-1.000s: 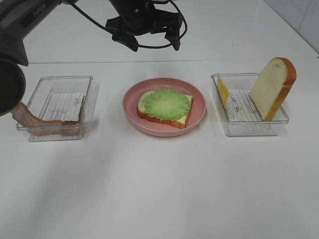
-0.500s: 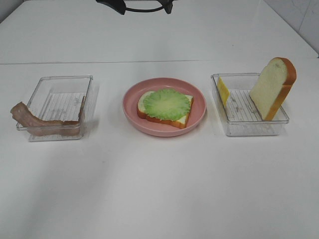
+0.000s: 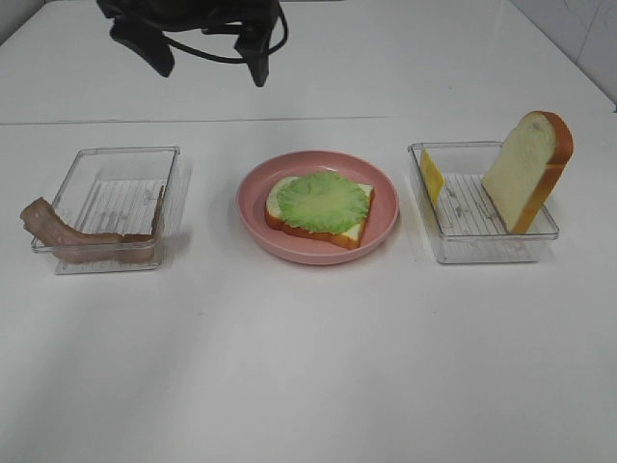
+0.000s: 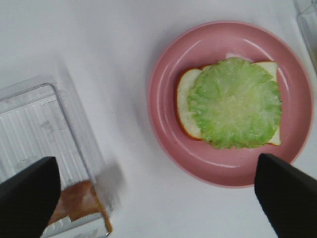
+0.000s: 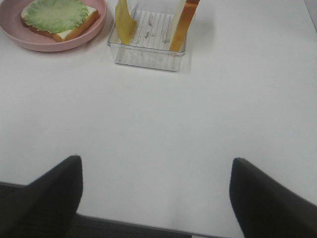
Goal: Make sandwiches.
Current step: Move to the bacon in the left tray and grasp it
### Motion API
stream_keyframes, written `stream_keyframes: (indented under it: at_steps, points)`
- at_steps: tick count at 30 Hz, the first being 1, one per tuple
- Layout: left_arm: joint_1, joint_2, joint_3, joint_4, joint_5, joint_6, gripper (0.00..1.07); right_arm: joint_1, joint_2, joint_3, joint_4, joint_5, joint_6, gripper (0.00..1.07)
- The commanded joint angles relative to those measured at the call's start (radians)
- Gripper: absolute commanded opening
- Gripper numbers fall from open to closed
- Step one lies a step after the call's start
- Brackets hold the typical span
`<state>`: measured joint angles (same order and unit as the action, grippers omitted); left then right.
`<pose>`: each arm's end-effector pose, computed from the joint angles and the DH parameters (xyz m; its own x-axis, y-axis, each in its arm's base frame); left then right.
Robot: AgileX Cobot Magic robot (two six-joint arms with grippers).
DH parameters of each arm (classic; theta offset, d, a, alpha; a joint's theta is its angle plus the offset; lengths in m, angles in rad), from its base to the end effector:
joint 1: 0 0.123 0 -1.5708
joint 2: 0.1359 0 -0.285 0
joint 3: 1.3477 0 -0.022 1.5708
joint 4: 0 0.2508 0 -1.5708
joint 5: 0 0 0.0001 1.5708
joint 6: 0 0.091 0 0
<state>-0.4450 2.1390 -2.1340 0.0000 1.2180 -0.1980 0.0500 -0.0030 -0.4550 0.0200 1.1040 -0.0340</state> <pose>0.4250 -0.2027 0.3002 -0.8872 0.2052 -0.4132 0.2610 0.9618 -0.0829 -0.0024 0.0015 0.2613 -0.5276 -0.0514 -0.8479 -0.0783 0.9969 -0.0117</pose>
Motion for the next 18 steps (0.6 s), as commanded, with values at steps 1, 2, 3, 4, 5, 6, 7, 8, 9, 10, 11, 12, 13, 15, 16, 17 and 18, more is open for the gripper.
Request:
stream_keyframes:
  at_steps: [1, 2, 3, 4, 5, 6, 7, 8, 9, 10, 11, 12, 13, 15, 16, 17, 18]
  points:
    - [0.032, -0.070, 0.074, 0.000, 0.099, -0.006, 1.00, -0.004, -0.035, 0.002, 0.006, -0.002, -0.009, 0.80]
    - [0.050, -0.110, 0.117, 0.000, 0.099, -0.006, 1.00, -0.004, -0.035, 0.002, 0.006, -0.002, -0.009, 0.80]
    - [0.050, -0.110, 0.117, 0.000, 0.099, -0.006, 1.00, -0.004, -0.035, 0.002, 0.006, -0.002, -0.009, 0.80]
    - [0.068, -0.141, 0.167, 0.000, 0.099, -0.006, 1.00, -0.004, -0.035, 0.002, 0.006, -0.002, -0.009, 0.80]
    - [0.078, -0.159, 0.194, 0.005, 0.099, -0.006, 1.00, -0.004, -0.035, 0.002, 0.006, -0.002, -0.009, 0.80]
    - [0.078, -0.159, 0.194, 0.005, 0.099, -0.006, 1.00, -0.004, -0.035, 0.002, 0.006, -0.002, -0.009, 0.80]
    - [0.097, -0.194, 0.249, 0.009, 0.099, -0.006, 1.00, -0.004, -0.035, 0.002, 0.006, -0.002, -0.009, 0.80]
    - [0.097, -0.194, 0.249, 0.009, 0.099, -0.006, 1.00, -0.004, -0.035, 0.002, 0.006, -0.002, -0.009, 0.80]
    - [0.119, -0.229, 0.307, 0.023, 0.099, -0.006, 1.00, -0.004, -0.035, 0.002, 0.006, -0.002, -0.009, 0.80]
    - [0.130, -0.247, 0.340, 0.029, 0.098, -0.006, 1.00, -0.004, -0.035, 0.002, 0.006, -0.002, -0.009, 0.80]
    - [0.130, -0.247, 0.340, 0.029, 0.098, -0.006, 1.00, -0.004, -0.035, 0.002, 0.006, -0.002, -0.009, 0.80]
    - [0.151, -0.278, 0.401, 0.045, 0.092, -0.006, 1.00, -0.004, -0.035, 0.002, 0.006, -0.002, -0.009, 0.80]
    - [0.165, -0.294, 0.441, 0.053, 0.087, -0.006, 1.00, -0.004, -0.035, 0.002, 0.006, -0.002, -0.009, 0.80]
    - [0.193, -0.319, 0.498, 0.055, 0.073, -0.008, 1.00, -0.004, -0.035, 0.002, 0.006, -0.002, -0.009, 0.80]
    - [0.209, -0.329, 0.520, 0.054, 0.066, -0.009, 1.00, -0.004, -0.035, 0.002, 0.006, -0.002, -0.009, 0.80]
    - [0.209, -0.329, 0.520, 0.054, 0.066, -0.009, 1.00, -0.004, -0.035, 0.002, 0.006, -0.002, -0.009, 0.80]
    - [0.241, -0.353, 0.576, 0.053, 0.039, -0.009, 1.00, -0.004, -0.035, 0.002, 0.006, -0.002, -0.009, 0.80]
